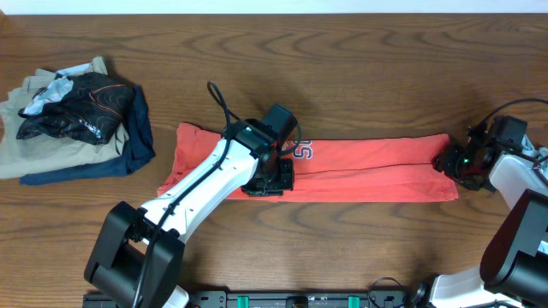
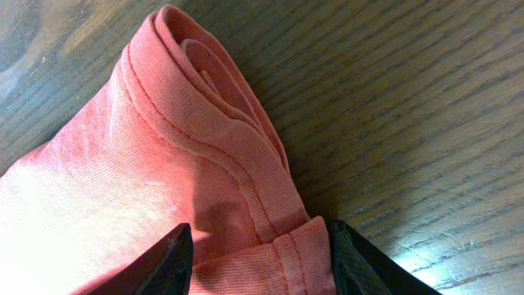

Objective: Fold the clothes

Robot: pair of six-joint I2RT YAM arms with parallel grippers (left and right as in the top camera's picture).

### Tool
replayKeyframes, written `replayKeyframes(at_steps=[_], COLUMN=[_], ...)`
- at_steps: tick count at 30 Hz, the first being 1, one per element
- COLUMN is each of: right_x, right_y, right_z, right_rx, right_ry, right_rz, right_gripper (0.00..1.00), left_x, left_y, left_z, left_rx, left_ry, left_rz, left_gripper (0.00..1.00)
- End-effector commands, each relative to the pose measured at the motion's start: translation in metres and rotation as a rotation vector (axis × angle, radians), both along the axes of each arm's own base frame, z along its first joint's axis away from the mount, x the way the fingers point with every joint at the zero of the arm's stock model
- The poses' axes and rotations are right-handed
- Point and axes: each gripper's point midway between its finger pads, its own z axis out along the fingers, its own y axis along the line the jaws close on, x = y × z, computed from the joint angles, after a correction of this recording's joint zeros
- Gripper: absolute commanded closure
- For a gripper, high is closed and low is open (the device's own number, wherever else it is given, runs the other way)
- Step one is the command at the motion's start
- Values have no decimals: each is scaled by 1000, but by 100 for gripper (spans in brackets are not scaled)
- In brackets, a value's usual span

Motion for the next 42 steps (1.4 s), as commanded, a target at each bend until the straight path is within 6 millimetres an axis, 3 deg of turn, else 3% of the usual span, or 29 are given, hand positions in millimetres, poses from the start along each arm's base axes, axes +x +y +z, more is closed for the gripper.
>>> replayKeyframes(at_steps=[1, 7, 13, 23, 26, 29, 35, 38, 39, 40, 42], right_x=[-1, -1, -1, 1, 1, 0, -1, -1, -1, -1, -1], right_y=[3, 2, 2, 1, 1, 1, 2, 2, 2, 2, 2], right_z=[-3, -3, -3, -3, -3, -3, -3, -3, -3, -3, -3], right_rx=[10, 6, 5, 2, 2, 3, 5, 5, 5, 5, 5], right_ry=[6, 7, 3, -3, -3, 0, 4, 4, 4, 3, 4], right_rz=[4, 4, 4, 4, 4, 4, 4, 4, 4, 3, 4], right_gripper=[48, 48, 48, 48, 48, 49, 49, 49, 49, 49, 49], left_x=[-10, -3, -25, -27, -6, 31, 97, 115, 117, 117, 115], left_y=[-1, -1, -9, -9, 8, 32, 58, 69, 71, 72, 74], left_z=[-3, -4, 0, -1, -7, -10, -1, 1, 1, -2, -7], left_rx=[-9, -4, -43, -27, 65, 153, 114, 97, 97, 102, 113], left_ry=[54, 20, 100, 93, 0, -124, -298, -336, -337, -331, -313], left_rz=[3, -2, -48, -59, -37, 74, 238, 289, 297, 299, 295], left_gripper=[94, 94, 94, 94, 94, 94, 94, 93, 88, 77, 45])
